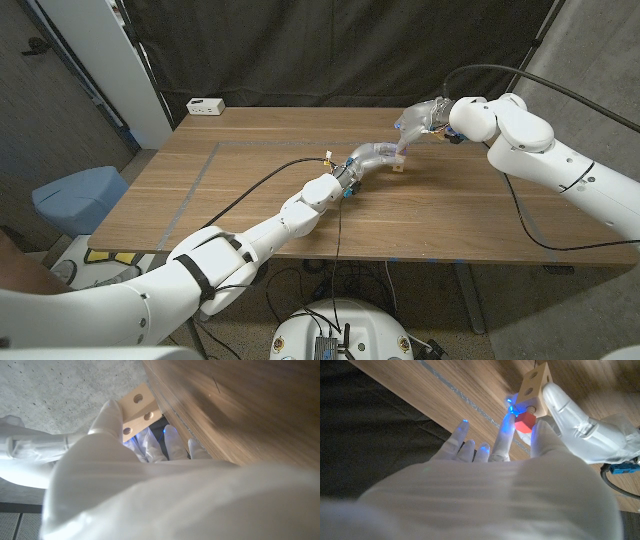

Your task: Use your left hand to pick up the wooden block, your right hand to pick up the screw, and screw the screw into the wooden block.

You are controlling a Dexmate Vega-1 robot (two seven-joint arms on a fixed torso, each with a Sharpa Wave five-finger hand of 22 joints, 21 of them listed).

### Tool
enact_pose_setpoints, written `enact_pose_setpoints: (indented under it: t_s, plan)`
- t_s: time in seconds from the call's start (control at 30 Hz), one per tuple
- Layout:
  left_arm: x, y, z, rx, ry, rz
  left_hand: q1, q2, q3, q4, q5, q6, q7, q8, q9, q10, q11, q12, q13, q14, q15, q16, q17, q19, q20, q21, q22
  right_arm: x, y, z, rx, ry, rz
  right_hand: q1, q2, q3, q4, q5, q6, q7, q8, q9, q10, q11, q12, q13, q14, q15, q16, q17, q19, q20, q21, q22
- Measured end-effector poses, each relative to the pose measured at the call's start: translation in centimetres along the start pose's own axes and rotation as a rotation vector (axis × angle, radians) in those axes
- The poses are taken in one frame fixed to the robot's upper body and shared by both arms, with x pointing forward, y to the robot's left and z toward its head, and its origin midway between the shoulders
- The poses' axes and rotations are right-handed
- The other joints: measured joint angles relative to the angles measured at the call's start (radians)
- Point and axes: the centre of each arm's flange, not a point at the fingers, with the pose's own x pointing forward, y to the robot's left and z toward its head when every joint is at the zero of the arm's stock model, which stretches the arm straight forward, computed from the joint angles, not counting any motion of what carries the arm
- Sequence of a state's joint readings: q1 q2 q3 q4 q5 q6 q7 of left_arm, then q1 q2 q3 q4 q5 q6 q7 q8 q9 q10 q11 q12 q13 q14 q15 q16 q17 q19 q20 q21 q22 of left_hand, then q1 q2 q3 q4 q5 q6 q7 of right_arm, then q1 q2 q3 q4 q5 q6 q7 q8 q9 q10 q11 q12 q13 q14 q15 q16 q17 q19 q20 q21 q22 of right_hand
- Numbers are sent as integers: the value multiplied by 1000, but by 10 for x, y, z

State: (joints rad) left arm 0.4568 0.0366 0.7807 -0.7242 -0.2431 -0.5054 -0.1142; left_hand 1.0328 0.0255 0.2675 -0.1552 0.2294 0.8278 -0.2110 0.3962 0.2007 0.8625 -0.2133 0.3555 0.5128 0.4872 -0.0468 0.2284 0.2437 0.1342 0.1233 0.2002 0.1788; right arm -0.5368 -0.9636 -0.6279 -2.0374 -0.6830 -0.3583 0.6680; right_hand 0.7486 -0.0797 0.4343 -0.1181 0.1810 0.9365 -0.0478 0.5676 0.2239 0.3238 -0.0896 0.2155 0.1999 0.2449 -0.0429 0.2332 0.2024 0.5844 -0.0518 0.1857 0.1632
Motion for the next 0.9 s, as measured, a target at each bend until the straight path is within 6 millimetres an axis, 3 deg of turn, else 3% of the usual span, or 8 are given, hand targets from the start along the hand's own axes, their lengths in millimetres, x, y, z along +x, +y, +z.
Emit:
enact_pose_setpoints:
  t_s: [0.27,0.9]
  plan:
    - [-1,-1,0,0,0,-1,0,0,0,0,-3,0,0,0,0,0,0,0,0,0,0,0,0,0,0,0,0,-1,2,0,2,9,-6,-20,9,-5,5,0,53,9,17,-6,16,-1,0,0,13,2,0,-3,14,-4,0,0]
    - [0,-1,-1,1,6,-6,0,0,0,0,5,0,0,1,0,-2,-1,0,0,0,0,0,0,0,0,0,0,0,7,1,5,24,-17,-68,34,-22,14,0,158,28,28,-24,71,-7,0,0,59,2,9,-2,41,-7,0,0]
